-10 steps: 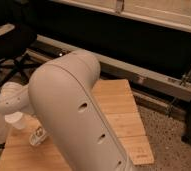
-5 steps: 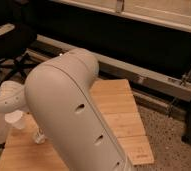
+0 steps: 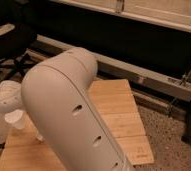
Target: Stand the bottle upright
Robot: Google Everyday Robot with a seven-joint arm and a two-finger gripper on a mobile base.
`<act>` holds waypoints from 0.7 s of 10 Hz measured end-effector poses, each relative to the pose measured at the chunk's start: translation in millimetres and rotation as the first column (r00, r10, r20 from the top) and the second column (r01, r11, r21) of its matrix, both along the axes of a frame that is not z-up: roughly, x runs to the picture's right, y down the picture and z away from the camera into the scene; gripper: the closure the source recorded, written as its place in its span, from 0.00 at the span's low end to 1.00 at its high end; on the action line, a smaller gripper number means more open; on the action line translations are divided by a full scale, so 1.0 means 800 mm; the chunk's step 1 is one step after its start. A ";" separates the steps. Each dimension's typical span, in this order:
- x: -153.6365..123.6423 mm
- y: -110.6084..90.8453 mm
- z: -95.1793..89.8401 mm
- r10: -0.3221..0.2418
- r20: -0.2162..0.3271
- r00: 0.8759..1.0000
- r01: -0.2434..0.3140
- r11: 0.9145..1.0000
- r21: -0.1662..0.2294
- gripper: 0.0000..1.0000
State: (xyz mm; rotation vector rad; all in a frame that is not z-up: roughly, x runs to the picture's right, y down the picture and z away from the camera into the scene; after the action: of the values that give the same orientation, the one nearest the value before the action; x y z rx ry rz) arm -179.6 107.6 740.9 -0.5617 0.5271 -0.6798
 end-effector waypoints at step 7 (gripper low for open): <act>-0.021 -0.006 -0.019 -0.038 -0.019 0.999 0.040 0.996 0.083 0.68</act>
State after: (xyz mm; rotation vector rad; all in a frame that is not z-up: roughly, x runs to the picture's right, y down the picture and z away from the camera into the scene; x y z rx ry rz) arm -196.5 102.9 725.9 -0.4807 0.5814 -0.6873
